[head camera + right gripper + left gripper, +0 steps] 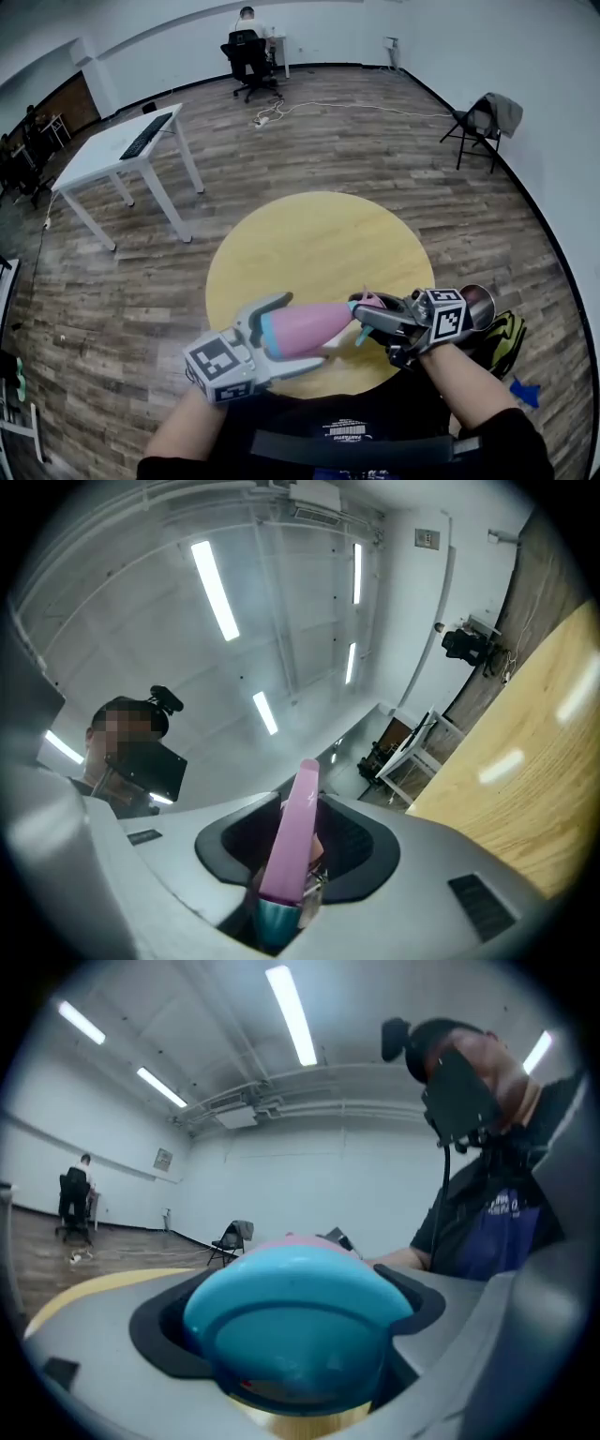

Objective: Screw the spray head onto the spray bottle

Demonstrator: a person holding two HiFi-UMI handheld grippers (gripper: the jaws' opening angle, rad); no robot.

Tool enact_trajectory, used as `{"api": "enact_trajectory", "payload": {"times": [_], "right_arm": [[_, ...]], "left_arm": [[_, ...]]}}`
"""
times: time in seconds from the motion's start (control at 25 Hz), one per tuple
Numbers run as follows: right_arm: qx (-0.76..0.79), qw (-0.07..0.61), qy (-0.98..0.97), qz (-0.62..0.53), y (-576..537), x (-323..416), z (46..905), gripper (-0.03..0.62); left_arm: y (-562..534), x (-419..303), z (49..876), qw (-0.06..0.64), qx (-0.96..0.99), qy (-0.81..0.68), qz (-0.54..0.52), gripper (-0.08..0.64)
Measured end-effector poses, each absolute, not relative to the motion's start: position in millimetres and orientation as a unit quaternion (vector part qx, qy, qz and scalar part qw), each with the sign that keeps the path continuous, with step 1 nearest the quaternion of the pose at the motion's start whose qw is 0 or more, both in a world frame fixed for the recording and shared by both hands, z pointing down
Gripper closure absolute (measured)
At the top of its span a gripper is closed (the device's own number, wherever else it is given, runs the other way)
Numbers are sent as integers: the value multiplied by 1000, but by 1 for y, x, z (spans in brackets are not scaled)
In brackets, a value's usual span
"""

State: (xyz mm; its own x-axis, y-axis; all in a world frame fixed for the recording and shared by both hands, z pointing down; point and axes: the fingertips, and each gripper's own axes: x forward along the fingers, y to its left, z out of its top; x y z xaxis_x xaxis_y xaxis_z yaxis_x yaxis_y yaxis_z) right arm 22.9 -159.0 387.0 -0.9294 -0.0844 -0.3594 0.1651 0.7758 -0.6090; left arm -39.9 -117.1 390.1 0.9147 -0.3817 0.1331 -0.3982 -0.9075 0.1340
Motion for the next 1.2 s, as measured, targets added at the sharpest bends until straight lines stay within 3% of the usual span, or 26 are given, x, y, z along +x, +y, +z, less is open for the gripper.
{"api": "enact_trajectory", "payload": {"times": [0.32,0.72,0.88,1.04,1.2], "right_arm": [[27,188,913,-361,-164,22,391,446],[17,174,915,-364,-165,20,398,446],[0,176,916,-361,-170,22,395,443],[-35,202,908,-365,-190,40,392,383],[-85,279,875,-387,-215,72,383,389]], "left_arm": [[-121,-40,398,41,976,-204,65,28],[-121,-41,399,56,974,-210,58,32],[-127,-51,382,111,972,-206,-25,35],[-139,-73,369,173,956,-210,-109,37],[-146,-97,359,204,940,-217,-169,37]]}}
